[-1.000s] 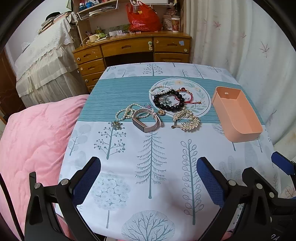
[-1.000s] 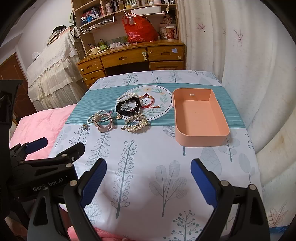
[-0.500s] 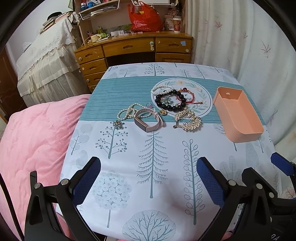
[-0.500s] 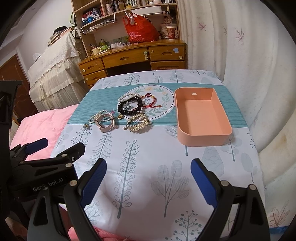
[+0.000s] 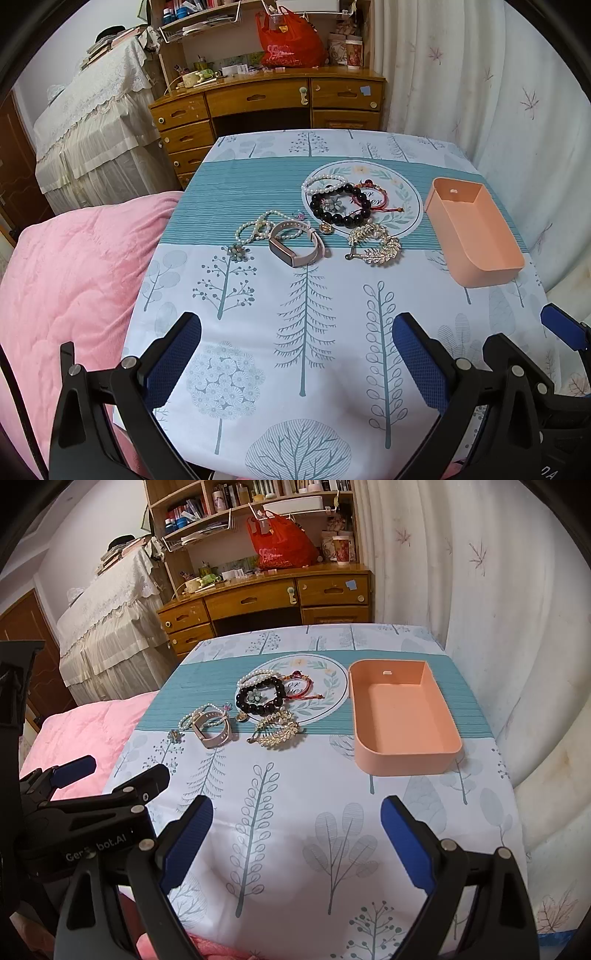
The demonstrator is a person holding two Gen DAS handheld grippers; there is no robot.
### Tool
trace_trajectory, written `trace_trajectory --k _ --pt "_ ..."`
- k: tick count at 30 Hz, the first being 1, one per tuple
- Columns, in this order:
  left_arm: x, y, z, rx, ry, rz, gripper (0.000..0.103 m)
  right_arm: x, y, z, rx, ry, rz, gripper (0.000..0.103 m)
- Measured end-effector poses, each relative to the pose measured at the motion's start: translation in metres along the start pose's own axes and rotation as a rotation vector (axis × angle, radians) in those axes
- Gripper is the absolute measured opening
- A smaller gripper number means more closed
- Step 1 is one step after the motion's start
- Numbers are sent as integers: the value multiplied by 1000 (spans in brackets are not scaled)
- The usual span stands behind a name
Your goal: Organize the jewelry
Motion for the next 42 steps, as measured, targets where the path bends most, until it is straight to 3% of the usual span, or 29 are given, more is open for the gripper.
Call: trace_trajectory --k 15,25,38,42 --pt "8 4 -6 -32 7 16 102 8 4 5 16 -25 14 93" --pt "3 35 -42 -27 65 19 102 7 30 -32 59 -39 71 93" --pt "26 90 -110 -155 226 126 102 17 66 -95 -60 -133 345 92" --pt "40 88 -125 -164 227 79 102 24 73 -111 -76 -171 416 92"
Point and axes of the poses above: each gripper's, at about its wrist camera, not at the fingertips, and z roughly against the way its jaws point, y to its left, x to its top, the point moved 1 cm from there along -z, roughly the way its jaws point, and after that the axes turned 14 degrees about z, right-handed, at the moved point
